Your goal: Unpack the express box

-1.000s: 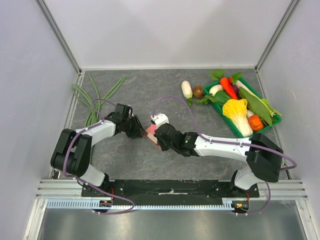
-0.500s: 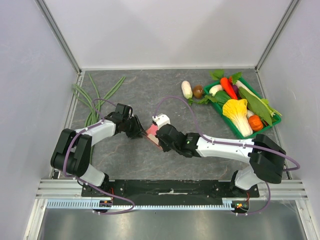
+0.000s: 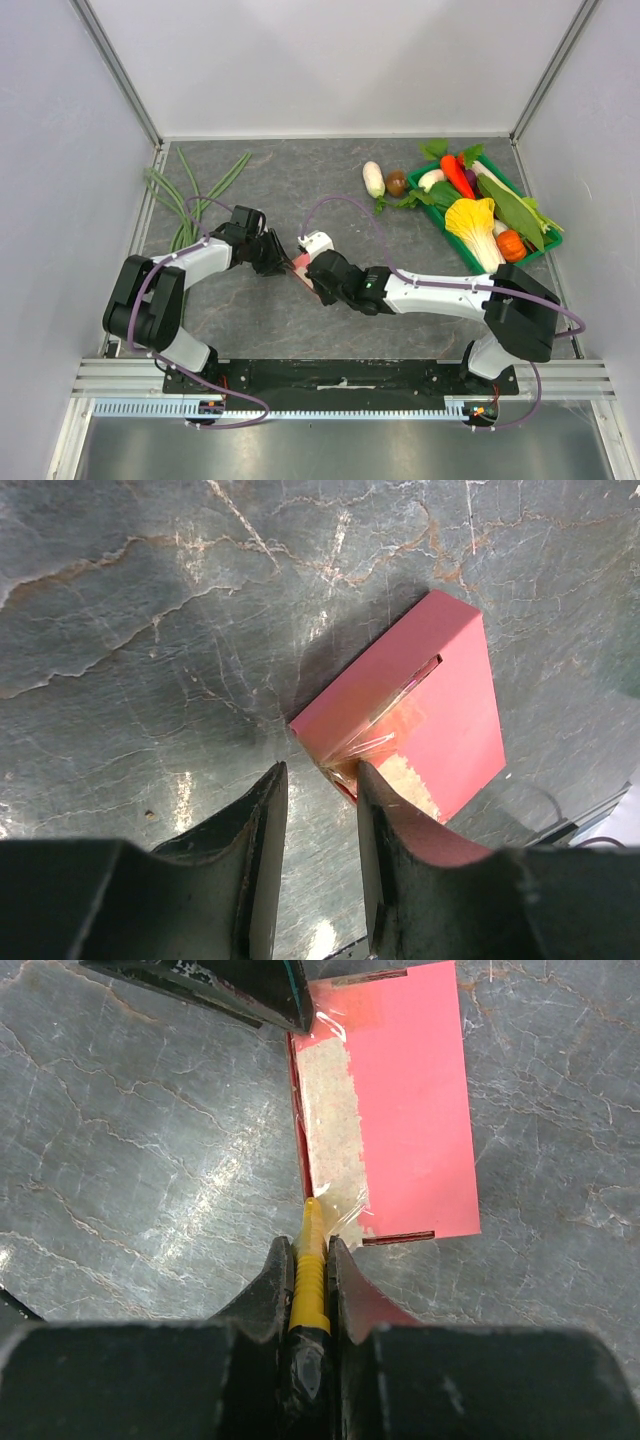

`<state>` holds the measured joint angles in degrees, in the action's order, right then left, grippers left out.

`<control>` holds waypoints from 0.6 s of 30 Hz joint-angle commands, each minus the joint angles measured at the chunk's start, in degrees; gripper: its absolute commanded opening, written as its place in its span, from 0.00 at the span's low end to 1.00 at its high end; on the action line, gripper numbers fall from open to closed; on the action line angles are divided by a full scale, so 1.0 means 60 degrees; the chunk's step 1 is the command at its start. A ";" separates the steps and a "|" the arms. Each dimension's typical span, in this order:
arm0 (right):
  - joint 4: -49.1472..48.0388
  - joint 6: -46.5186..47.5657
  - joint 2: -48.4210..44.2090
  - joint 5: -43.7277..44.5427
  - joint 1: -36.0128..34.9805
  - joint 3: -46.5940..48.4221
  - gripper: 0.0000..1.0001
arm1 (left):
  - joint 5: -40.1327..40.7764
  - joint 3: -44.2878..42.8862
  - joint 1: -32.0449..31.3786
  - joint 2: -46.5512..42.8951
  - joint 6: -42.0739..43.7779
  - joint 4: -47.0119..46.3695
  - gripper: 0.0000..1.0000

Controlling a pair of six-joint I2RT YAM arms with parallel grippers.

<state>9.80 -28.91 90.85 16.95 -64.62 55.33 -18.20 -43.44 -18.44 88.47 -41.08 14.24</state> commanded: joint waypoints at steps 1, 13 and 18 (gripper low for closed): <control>0.0886 0.0159 -0.0096 -0.0759 -0.0114 -0.0344 0.00 | 0.0733 -0.0143 0.0070 0.0358 -0.0009 0.0044 0.40; 0.0740 -0.0192 -0.1341 -0.0057 -0.0275 -0.1062 0.00 | 0.0982 -0.0201 0.0070 0.0519 0.0079 0.0132 0.39; 0.0622 -0.0222 -0.1679 -0.0085 -0.0319 -0.1326 0.00 | 0.1011 -0.0231 0.0070 0.0666 0.0094 0.0146 0.38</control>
<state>9.02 -29.32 83.55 17.41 -65.49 49.12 -19.99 -44.42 -18.61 90.00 -41.08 14.48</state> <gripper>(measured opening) 0.141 0.389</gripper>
